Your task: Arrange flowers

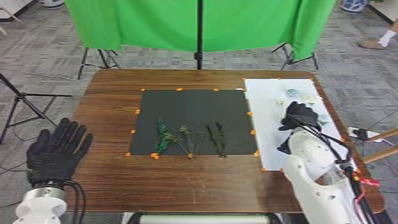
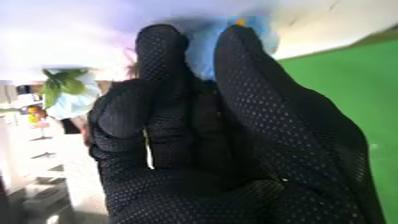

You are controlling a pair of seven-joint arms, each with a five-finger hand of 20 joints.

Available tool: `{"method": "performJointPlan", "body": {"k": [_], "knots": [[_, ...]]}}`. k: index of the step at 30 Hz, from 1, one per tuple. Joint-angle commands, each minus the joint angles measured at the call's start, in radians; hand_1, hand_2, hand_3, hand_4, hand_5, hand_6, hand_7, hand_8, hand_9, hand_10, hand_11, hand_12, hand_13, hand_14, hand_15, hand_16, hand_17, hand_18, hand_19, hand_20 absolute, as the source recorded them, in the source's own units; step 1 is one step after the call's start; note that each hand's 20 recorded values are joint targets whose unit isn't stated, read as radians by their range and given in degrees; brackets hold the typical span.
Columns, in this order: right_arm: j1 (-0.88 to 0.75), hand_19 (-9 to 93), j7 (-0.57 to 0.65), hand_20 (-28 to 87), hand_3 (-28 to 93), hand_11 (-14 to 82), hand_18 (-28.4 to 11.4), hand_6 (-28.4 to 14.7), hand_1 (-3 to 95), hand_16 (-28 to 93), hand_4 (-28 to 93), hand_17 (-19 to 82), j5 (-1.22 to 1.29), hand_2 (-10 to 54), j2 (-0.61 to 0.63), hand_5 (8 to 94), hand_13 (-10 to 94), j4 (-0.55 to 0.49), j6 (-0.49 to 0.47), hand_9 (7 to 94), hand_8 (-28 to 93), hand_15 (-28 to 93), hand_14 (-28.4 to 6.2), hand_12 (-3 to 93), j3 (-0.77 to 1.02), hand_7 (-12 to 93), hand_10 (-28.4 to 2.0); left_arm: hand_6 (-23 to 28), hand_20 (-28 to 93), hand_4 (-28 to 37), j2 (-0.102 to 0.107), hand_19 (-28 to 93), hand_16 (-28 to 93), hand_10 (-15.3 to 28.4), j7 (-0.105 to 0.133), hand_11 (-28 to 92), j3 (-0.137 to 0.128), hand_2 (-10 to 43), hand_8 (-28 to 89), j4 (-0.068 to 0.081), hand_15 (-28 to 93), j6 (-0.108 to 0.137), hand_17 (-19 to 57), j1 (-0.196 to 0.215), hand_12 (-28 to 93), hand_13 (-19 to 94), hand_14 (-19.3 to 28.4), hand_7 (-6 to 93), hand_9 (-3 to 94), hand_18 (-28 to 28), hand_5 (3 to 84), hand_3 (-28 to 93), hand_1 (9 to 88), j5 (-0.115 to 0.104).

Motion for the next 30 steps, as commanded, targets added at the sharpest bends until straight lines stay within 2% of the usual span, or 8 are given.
{"method": "performJointPlan", "body": {"k": [1,9,14,17,21,28,29,30], "knots": [[-0.023,89,-0.005,37,71,14.8,-21.5,-1.1,64.2,42,-28,38,-0.036,-9.5,0.011,69.3,68,0.001,0.117,78.7,12,46,-7.0,44.3,-0.026,42,-12.2,8.6,19,-28.2,-0.012,36,-6,14.6,-0.003,22,0.003,19.1,-10,0.001,43,-0.002,-3.8,0.018,12,31,14.9,15.7,40.3,14.2,47.8,73,30.1,0.001],[0.035,89,-0.103,37,73,15.1,-21.6,-0.5,64.5,43,-27,38,-0.068,-9.5,0.017,70.5,69,-0.085,0.212,80.5,13,46,-6.8,46.3,-0.118,45,-11.6,8.6,19,-28.3,-0.008,36,-6,14.5,-0.001,22,0.004,19.1,-10,0.001,43,-0.001,-3.8,0.018,12,31,14.8,15.6,40.4,14.1,47.8,73,30.2,0.000],[0.130,89,-0.242,37,73,15.2,-21.5,-0.5,64.5,44,-27,38,-0.050,-9.5,-0.049,70.4,69,-0.108,0.178,80.4,14,46,-6.8,47.0,-0.237,45,-11.7,8.7,19,-28.2,-0.001,36,-6,14.5,0.005,22,-0.002,19.1,-10,-0.002,43,0.009,-3.8,0.026,12,31,14.8,15.5,40.4,14.1,47.8,73,30.2,-0.001],[0.207,89,-0.346,37,73,15.1,-21.3,-0.3,64.4,44,-27,38,-0.063,-9.5,-0.117,70.2,69,-0.069,0.154,80.2,14,46,-6.6,47.2,-0.336,45,-11.6,8.7,19,-28.2,0.003,36,-6,14.5,0.006,22,0.002,19.1,-10,0.006,43,0.009,-3.8,0.014,12,31,14.8,15.5,40.4,14.1,47.8,73,30.2,-0.001],[0.256,89,-0.486,38,73,15.0,-21.0,-0.2,64.3,44,-27,38,-0.100,-9.5,-0.228,69.9,69,-0.003,0.081,79.9,14,46,-6.6,47.3,-0.426,45,-11.4,8.5,19,-28.2,0.016,36,-6,14.5,0.015,22,0.010,19.1,-10,0.006,43,0.009,-3.8,0.006,12,31,14.8,15.7,40.3,14.1,47.8,73,30.2,-0.003],[0.301,89,-0.561,38,73,15.0,-21.3,-0.1,64.1,43,-27,38,-0.217,-9.5,-0.292,69.6,69,0.109,0.013,79.8,13,46,-6.6,47.0,-0.544,46,-11.3,8.6,19,-28.2,0.049,35,-6,14.5,0.022,22,0.039,19.1,-10,0.016,43,0.012,-3.7,-0.033,12,31,14.9,15.6,40.3,14.1,47.8,73,30.2,-0.003],[0.314,89,-0.586,38,73,15.1,-21.3,0.0,64.1,43,-27,38,-0.238,-9.5,-0.322,69.5,69,0.162,0.010,79.8,13,46,-6.6,47.0,-0.531,46,-11.4,8.6,19,-28.2,0.056,35,-6,14.5,0.010,22,0.052,19.1,-10,0.046,43,0.020,-3.7,-0.081,12,30,14.9,15.6,40.3,14.1,47.8,73,30.2,0.001],[0.306,89,-0.584,38,73,15.1,-21.4,0.0,64.1,43,-27,38,-0.257,-9.5,-0.319,69.4,69,0.157,0.005,79.7,13,46,-6.6,47.0,-0.544,46,-11.3,8.6,19,-28.2,0.060,35,-6,14.5,0.019,22,0.052,19.1,-10,0.032,43,0.015,-3.7,-0.065,12,30,14.9,15.6,40.3,14.1,47.8,73,30.2,0.000]]}}
